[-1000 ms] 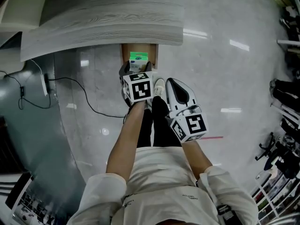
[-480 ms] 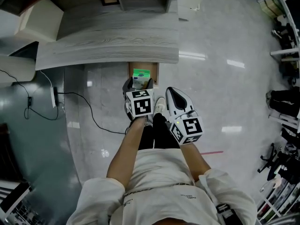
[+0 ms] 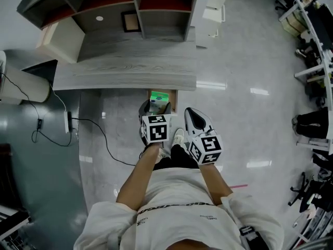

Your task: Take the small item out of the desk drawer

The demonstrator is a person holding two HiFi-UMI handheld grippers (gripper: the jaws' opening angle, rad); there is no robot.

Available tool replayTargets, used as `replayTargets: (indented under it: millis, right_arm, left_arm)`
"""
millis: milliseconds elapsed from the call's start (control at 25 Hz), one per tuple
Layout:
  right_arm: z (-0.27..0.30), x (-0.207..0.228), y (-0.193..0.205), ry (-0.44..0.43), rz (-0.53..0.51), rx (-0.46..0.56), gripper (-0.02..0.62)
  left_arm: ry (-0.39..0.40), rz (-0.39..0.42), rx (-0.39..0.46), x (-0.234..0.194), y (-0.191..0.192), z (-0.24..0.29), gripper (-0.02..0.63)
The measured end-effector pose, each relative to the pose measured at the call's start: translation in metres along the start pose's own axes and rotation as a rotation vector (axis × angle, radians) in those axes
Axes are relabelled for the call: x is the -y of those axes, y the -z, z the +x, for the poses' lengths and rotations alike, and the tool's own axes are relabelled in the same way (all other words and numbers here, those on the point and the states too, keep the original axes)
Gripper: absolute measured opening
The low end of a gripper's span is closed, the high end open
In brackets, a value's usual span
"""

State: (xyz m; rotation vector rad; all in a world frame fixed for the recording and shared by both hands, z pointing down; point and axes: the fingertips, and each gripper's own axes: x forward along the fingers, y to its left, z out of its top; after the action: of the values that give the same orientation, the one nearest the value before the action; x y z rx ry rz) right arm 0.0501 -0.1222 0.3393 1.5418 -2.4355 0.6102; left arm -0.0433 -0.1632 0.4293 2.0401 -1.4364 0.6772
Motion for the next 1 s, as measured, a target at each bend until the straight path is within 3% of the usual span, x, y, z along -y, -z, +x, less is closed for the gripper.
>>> replayTargets:
  millis: [320, 1000]
  right_arm:
    - [-0.010, -0.014, -0.031, -0.009, -0.015, 0.009, 0.031]
    - [-0.011, -0.032, -0.109, -0.030, -0.095, 0.111, 0.031]
  left_arm:
    - [-0.007, -0.002, 0.111, -0.002, -0.050, -0.052, 0.354]
    - [-0.005, 0.060, 0.326, 0.000, -0.122, -0.114, 0.354]
